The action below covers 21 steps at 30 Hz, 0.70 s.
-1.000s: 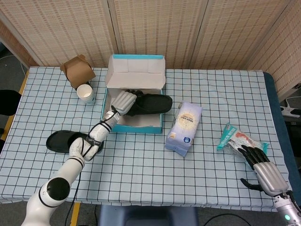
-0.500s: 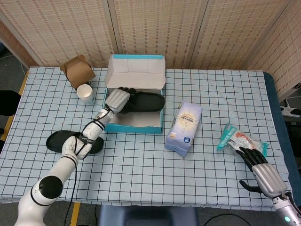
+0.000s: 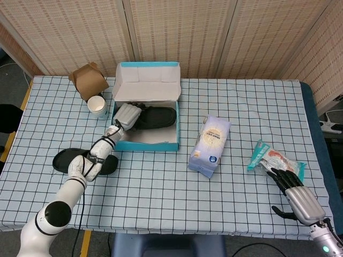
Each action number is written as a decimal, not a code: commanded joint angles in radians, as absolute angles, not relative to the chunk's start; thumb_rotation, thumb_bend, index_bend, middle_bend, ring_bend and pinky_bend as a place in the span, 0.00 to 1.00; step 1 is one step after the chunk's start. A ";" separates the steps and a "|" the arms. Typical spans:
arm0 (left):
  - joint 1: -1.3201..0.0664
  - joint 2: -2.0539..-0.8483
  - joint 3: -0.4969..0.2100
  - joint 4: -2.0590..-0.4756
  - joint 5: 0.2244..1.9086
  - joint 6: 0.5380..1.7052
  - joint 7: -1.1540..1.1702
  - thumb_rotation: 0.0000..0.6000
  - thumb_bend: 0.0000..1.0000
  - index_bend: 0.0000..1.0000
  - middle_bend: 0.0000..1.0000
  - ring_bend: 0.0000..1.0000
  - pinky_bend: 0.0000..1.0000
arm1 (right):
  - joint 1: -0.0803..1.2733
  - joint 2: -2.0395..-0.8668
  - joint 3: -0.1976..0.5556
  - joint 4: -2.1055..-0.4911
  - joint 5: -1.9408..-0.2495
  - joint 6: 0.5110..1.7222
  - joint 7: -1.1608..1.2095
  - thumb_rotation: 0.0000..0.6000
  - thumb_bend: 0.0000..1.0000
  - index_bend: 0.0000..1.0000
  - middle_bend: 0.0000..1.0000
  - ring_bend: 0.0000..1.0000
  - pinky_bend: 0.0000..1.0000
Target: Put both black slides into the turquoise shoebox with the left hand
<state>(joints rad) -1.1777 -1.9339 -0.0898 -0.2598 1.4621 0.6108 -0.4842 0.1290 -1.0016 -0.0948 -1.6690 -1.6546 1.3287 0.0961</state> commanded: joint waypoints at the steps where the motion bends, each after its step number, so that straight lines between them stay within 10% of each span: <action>1: -1.175 -1.947 -0.080 -0.244 1.469 0.597 -0.473 1.00 0.41 0.53 0.57 0.49 0.57 | 0.129 -1.002 -0.095 -1.669 -1.654 1.327 0.095 1.00 0.17 0.00 0.00 0.00 0.00; 21: -1.181 -1.967 -0.054 -0.286 1.494 0.568 -0.592 1.00 0.41 0.37 0.43 0.37 0.41 | 0.131 -1.003 -0.096 -1.671 -1.654 1.327 0.096 1.00 0.17 0.00 0.00 0.00 0.00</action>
<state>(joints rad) -1.1802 -1.9676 -0.0570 -0.2850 1.4904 0.5695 -0.5893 0.1308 -1.0030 -0.0959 -1.6705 -1.6538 1.3268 0.0954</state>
